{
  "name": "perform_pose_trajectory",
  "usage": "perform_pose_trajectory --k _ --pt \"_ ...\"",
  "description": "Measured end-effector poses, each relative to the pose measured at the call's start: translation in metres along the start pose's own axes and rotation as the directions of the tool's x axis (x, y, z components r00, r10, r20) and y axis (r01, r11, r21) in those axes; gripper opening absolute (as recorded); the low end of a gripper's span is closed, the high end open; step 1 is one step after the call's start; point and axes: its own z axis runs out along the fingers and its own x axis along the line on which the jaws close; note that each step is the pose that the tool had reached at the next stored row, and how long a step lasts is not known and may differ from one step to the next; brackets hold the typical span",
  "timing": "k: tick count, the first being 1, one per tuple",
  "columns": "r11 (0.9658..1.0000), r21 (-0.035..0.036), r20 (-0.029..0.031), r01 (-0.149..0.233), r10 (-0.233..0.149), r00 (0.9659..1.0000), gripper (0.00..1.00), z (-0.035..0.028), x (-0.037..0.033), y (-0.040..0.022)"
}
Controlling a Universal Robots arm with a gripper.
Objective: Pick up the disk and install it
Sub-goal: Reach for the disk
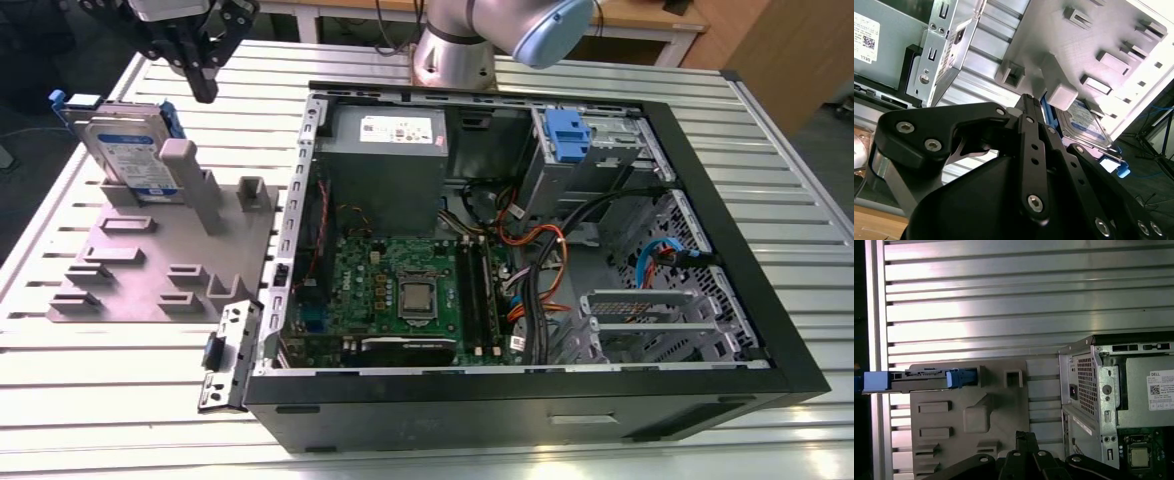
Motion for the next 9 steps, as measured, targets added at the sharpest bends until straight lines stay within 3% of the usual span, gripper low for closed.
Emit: perform_pose_trajectory --k 9 --pt "1.0 0.0 -0.0001 0.0 0.0 1.0 0.11 0.0001 0.0017 -0.0001"
